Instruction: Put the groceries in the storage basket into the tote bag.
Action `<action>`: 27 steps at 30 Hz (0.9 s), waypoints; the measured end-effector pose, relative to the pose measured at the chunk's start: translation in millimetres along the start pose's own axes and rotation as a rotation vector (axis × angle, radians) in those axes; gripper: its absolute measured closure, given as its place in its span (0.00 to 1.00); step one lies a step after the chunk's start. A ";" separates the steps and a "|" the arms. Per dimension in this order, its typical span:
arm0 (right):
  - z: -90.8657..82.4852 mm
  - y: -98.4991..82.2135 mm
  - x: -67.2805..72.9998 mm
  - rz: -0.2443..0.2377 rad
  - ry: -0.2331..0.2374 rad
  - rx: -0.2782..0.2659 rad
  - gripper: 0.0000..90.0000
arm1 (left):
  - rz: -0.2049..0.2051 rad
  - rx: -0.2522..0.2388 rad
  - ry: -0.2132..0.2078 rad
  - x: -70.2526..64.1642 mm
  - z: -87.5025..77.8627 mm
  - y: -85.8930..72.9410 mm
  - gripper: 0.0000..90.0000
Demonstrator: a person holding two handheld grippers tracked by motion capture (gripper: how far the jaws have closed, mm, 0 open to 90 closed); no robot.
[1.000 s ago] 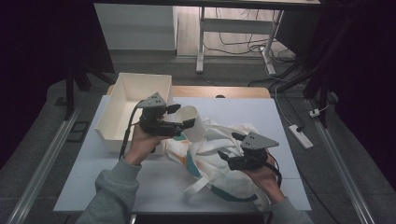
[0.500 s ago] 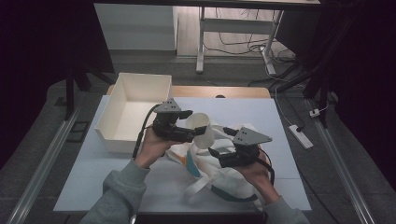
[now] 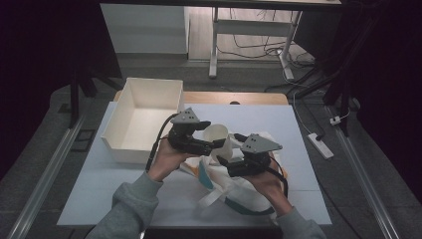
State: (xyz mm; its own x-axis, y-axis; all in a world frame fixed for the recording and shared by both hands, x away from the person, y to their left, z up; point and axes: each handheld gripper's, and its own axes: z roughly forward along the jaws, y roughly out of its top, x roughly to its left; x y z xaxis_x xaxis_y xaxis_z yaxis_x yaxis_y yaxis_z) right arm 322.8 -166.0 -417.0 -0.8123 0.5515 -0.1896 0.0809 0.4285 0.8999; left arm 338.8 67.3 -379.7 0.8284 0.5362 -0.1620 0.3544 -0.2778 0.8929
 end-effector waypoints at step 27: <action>11.1 0.5 2.1 0.012 0.038 0.025 0.24 | 0.029 0.034 -0.008 -9.1 11.7 -1.8 0.22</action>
State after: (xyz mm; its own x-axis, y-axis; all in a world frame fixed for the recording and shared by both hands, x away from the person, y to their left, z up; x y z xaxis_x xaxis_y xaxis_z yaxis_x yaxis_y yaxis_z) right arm 327.5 -156.7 -421.3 -0.8328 0.5289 -0.1635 0.1046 0.4404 0.8917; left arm 335.6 53.6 -384.7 0.8418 0.5215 -0.1396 0.3446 -0.3202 0.8825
